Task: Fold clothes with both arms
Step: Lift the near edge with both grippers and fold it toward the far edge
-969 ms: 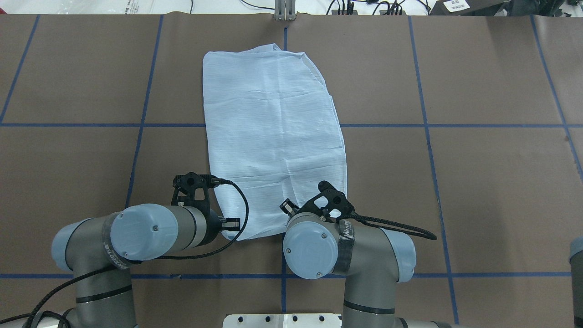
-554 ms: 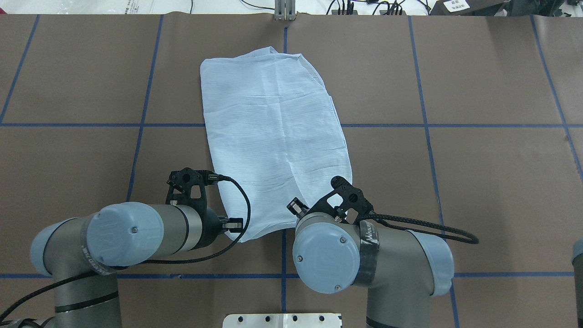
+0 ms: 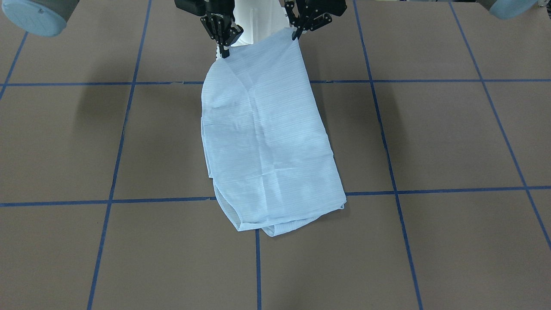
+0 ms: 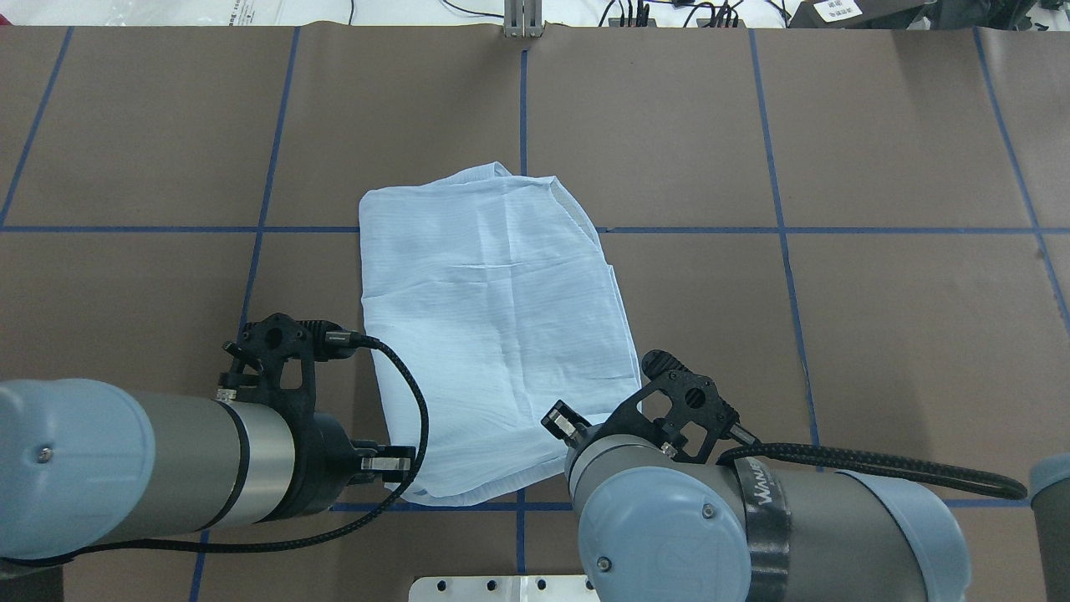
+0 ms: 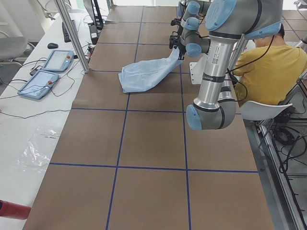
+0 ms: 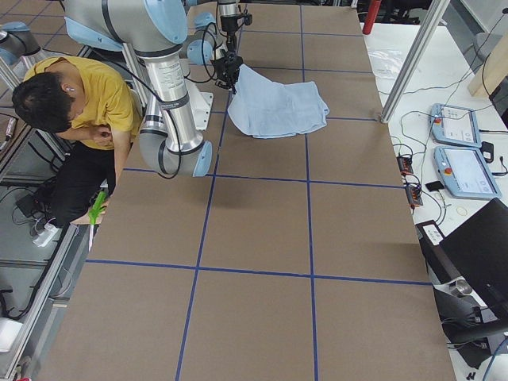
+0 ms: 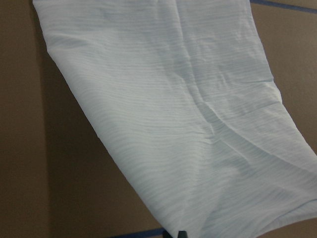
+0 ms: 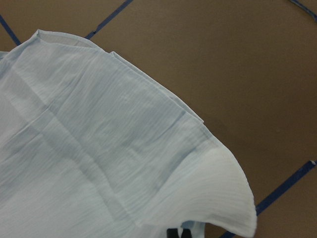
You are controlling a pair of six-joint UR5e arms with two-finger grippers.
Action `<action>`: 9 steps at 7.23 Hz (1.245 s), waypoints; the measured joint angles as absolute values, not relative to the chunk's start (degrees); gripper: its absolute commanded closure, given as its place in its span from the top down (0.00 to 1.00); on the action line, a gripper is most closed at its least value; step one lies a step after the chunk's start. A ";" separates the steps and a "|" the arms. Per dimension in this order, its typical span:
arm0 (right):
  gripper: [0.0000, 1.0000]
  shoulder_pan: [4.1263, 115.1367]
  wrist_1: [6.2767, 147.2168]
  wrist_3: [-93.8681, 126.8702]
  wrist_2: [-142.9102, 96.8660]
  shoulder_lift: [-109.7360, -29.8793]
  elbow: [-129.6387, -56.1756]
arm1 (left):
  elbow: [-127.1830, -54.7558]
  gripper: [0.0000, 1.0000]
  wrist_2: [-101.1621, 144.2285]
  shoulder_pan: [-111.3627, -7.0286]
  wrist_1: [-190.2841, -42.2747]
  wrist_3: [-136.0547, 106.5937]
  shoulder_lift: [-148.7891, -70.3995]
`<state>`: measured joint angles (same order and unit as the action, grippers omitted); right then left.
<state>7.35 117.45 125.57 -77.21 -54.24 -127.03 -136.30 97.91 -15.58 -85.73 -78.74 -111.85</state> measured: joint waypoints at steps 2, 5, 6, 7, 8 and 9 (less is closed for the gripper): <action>0.00 10.40 114.74 121.66 -74.55 -49.90 -121.03 | -132.78 0.00 97.88 -17.73 -83.59 -77.98 -114.01; 0.00 18.17 101.08 115.35 -73.78 -45.85 -105.65 | -121.06 0.00 96.87 -28.93 -84.35 -71.85 -117.37; 0.00 20.58 95.59 113.41 -73.75 -44.36 -99.34 | -115.90 0.00 96.10 -32.20 -86.71 -69.52 -118.72; 0.00 22.83 90.56 111.74 -73.75 -41.97 -92.52 | -109.60 0.00 95.65 -35.04 -90.66 -67.41 -120.55; 0.00 24.87 87.25 110.44 -73.76 -38.86 -86.13 | -102.60 0.00 95.44 -37.57 -95.61 -65.46 -122.62; 0.00 26.37 84.82 109.61 -73.74 -36.23 -80.79 | -96.18 0.00 95.28 -39.46 -100.22 -63.81 -124.34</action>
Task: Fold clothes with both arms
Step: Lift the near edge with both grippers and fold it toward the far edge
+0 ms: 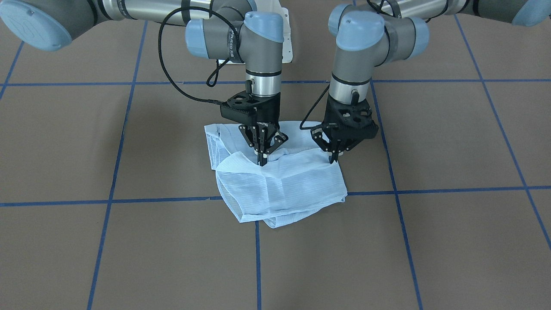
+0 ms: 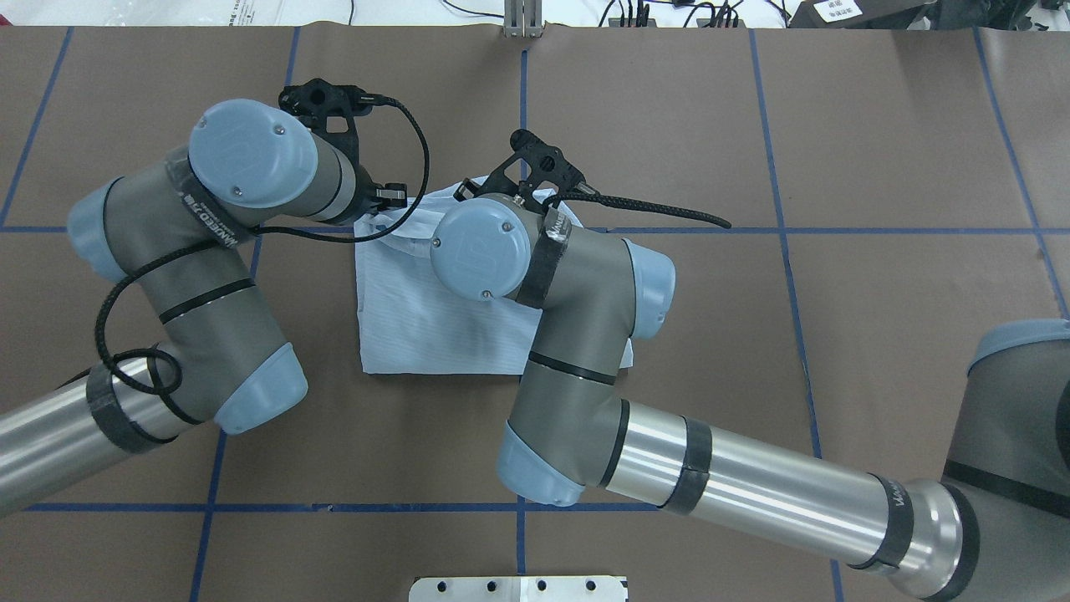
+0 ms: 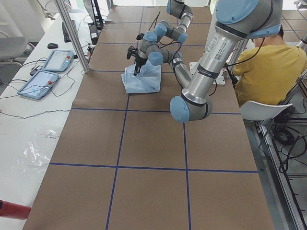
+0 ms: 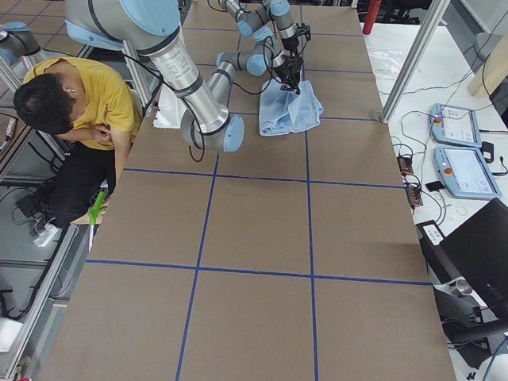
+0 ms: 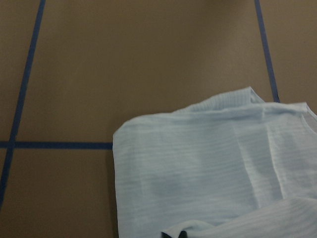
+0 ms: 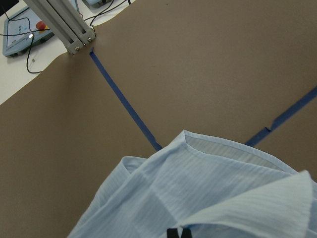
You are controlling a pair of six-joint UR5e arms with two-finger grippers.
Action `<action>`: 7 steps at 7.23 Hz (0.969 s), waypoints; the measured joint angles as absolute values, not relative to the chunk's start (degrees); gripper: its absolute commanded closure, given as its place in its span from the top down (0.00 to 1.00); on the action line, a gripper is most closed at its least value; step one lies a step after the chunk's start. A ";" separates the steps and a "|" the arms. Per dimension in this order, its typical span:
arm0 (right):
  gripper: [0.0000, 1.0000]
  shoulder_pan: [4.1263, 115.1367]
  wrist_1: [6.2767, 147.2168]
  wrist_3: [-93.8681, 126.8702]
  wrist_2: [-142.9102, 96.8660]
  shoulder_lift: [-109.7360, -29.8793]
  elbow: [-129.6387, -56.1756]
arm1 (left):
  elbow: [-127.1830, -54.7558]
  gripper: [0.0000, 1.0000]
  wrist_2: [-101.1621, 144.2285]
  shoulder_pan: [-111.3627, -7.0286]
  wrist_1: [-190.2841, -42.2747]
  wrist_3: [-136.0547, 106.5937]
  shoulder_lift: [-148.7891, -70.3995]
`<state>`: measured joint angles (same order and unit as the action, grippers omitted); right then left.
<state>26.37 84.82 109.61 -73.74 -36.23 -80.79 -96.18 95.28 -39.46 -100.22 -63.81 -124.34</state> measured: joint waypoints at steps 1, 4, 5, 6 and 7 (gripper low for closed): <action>0.00 27.22 81.70 108.86 -73.32 -34.55 -75.95 | -90.24 0.00 94.59 -40.63 -104.66 -62.66 -125.56; 1.00 28.69 73.32 105.51 -71.61 -30.66 -64.41 | -80.20 1.00 92.79 -41.50 -112.36 -60.29 -127.13; 1.00 29.27 72.29 103.24 -71.79 -30.15 -63.33 | -79.37 1.00 92.76 -41.57 -113.72 -60.01 -127.09; 1.00 30.24 71.88 100.43 -73.21 -29.59 -63.05 | -79.15 1.00 92.97 -41.80 -115.74 -59.07 -126.98; 1.00 31.67 71.86 98.00 -76.35 -29.15 -63.27 | -79.49 1.00 93.79 -42.40 -117.22 -56.53 -126.71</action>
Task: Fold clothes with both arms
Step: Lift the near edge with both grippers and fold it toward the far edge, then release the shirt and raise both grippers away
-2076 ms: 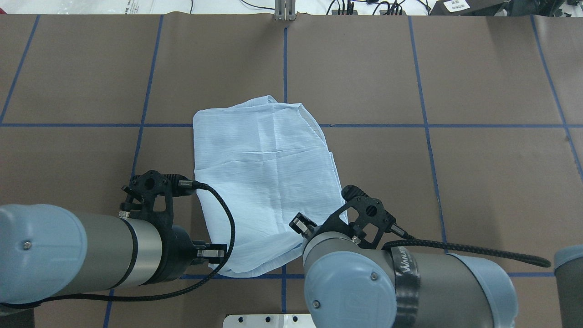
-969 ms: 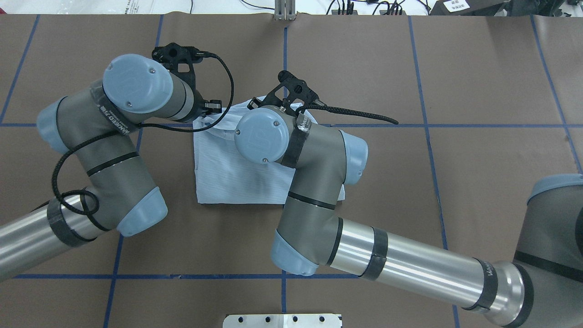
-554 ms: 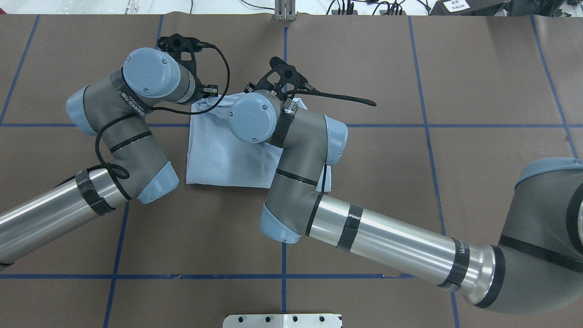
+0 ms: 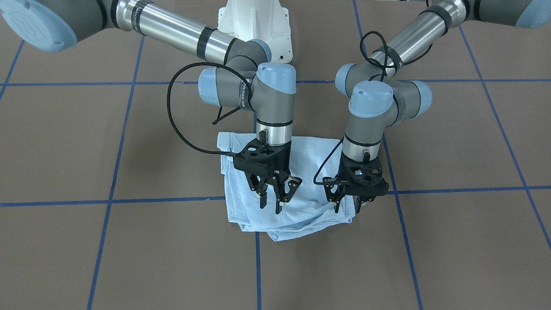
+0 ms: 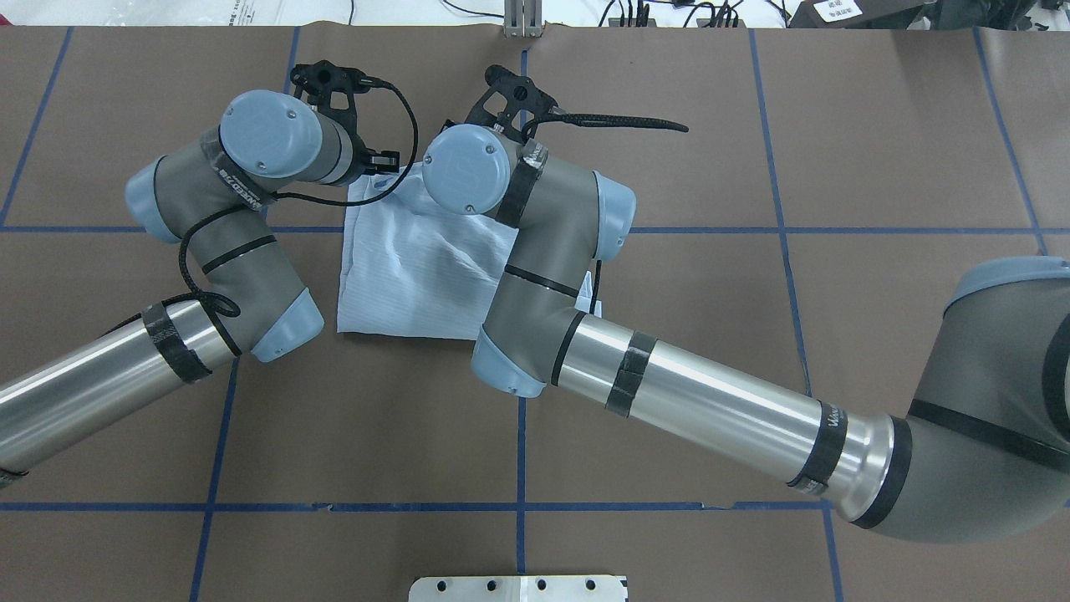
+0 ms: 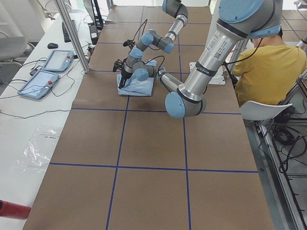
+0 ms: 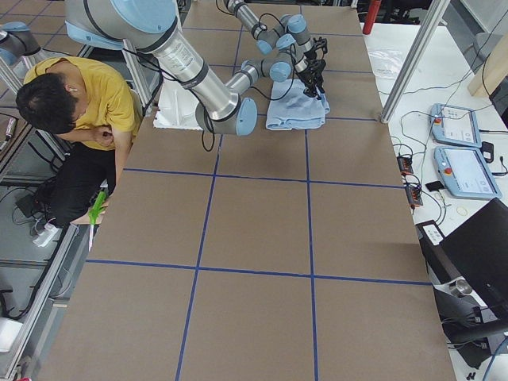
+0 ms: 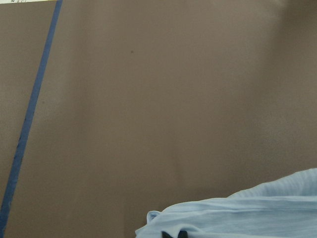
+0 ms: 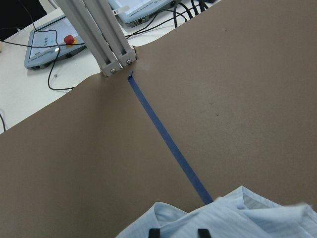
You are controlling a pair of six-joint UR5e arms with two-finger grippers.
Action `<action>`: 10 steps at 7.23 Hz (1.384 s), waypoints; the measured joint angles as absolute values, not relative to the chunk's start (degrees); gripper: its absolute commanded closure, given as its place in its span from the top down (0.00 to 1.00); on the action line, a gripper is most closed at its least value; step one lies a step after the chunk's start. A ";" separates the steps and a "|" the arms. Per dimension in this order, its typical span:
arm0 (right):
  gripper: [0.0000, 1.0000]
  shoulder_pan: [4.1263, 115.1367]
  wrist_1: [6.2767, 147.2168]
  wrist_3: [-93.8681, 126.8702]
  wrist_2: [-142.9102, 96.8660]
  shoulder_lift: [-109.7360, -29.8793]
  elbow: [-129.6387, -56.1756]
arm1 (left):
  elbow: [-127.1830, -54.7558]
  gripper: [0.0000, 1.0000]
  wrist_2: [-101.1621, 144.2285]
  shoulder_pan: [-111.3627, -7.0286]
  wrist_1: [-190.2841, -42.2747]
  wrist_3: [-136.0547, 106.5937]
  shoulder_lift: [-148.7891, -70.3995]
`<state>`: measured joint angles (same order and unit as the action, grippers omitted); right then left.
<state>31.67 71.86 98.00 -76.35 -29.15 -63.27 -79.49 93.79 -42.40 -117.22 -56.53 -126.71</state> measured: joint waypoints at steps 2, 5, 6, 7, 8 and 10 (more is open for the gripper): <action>1.00 35.25 72.34 92.94 -84.61 -30.17 -65.02 | -81.75 1.00 97.37 -43.34 -118.02 -52.83 -124.96; 1.00 38.20 72.36 87.53 -90.24 -36.07 -70.30 | -79.82 1.00 98.30 -42.35 -117.87 -52.21 -124.86; 1.00 38.44 72.34 87.19 -90.46 -36.56 -70.71 | -76.96 1.00 98.26 -42.08 -117.99 -52.16 -126.22; 1.00 38.53 72.35 87.07 -90.51 -36.74 -70.86 | -73.45 1.00 97.74 -41.95 -118.12 -52.07 -128.16; 1.00 38.59 72.37 86.97 -90.52 -36.79 -70.89 | -70.16 1.00 96.70 -42.03 -118.21 -51.35 -130.06; 1.00 38.69 72.26 86.41 -90.53 -36.85 -70.93 | -65.88 1.00 95.62 -44.03 -118.35 -49.34 -132.06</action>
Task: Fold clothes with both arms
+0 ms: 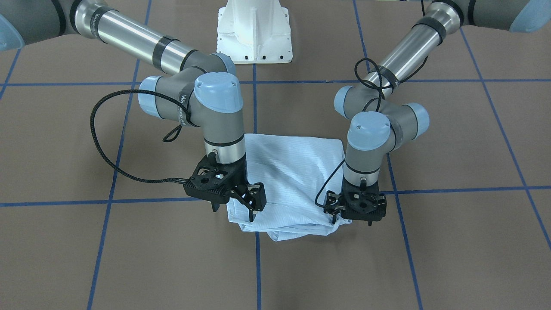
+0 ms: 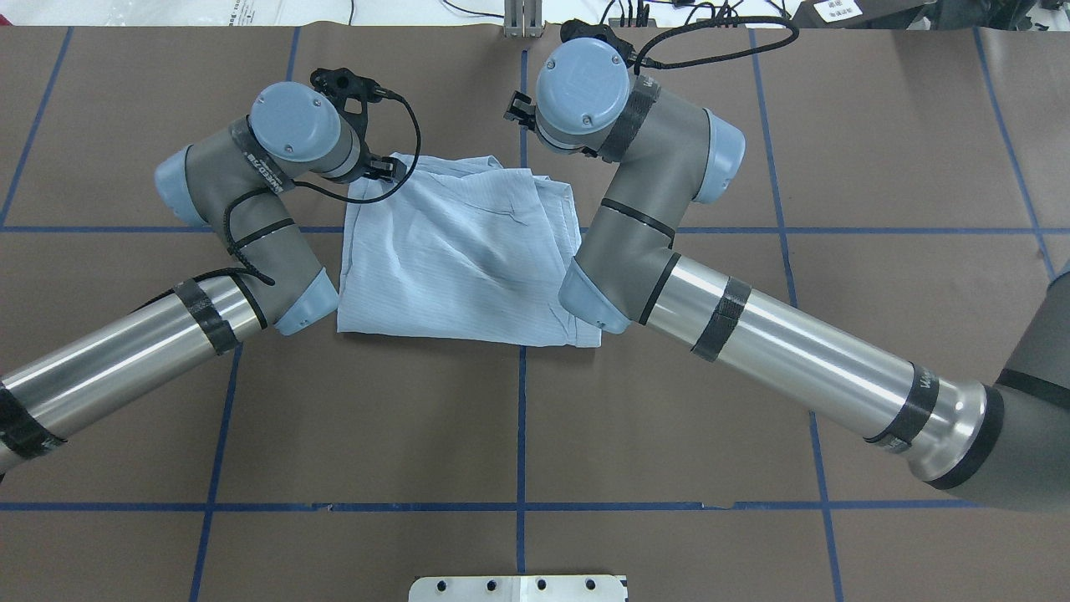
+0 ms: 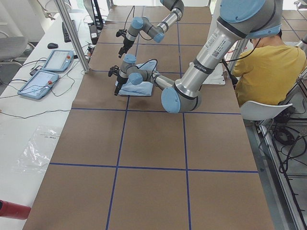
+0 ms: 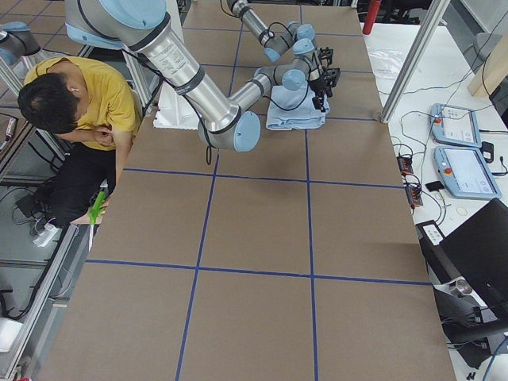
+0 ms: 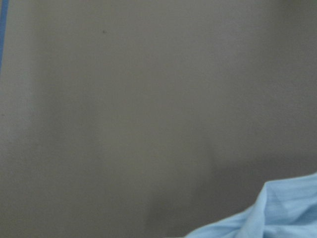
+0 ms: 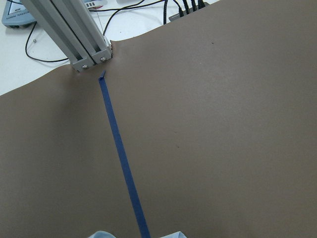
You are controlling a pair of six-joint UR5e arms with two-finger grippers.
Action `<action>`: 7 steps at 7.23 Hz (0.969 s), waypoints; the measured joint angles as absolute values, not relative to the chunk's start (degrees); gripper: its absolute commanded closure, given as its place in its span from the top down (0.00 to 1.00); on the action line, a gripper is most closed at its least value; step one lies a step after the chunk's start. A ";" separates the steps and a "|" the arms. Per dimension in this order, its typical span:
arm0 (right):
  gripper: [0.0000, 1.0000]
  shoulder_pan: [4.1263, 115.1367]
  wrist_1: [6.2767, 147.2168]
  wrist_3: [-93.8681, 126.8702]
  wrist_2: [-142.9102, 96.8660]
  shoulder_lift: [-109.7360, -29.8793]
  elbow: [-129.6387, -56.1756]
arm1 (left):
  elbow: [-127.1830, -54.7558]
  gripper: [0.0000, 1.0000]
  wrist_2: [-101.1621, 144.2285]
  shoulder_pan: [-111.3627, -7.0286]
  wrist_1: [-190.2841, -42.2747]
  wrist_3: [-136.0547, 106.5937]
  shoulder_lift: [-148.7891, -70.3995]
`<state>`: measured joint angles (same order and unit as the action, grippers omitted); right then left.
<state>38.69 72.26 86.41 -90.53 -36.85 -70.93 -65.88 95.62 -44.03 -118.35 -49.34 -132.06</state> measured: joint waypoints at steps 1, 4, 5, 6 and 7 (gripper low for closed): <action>1.00 38.82 72.22 86.09 -90.55 -36.88 -70.93 | -64.22 1.00 95.15 -45.95 -118.38 -47.68 -132.70; 1.00 41.57 72.83 82.63 -95.73 -37.92 -71.50 | -65.86 1.00 99.58 -52.18 -118.06 -40.36 -132.51; 1.00 44.45 74.72 78.43 -101.10 -40.60 -74.07 | -71.35 1.00 104.06 -54.19 -116.74 -36.96 -129.75; 1.00 48.16 79.03 70.37 -105.84 -45.37 -79.68 | -79.94 1.00 107.52 -56.36 -112.75 -32.23 -125.37; 1.00 52.71 84.75 60.05 -110.25 -50.85 -86.30 | -89.11 1.00 109.59 -58.53 -105.86 -26.41 -121.66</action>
<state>52.71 84.75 60.05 -110.25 -50.85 -86.30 -89.11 109.59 -58.53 -105.86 -26.41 -121.66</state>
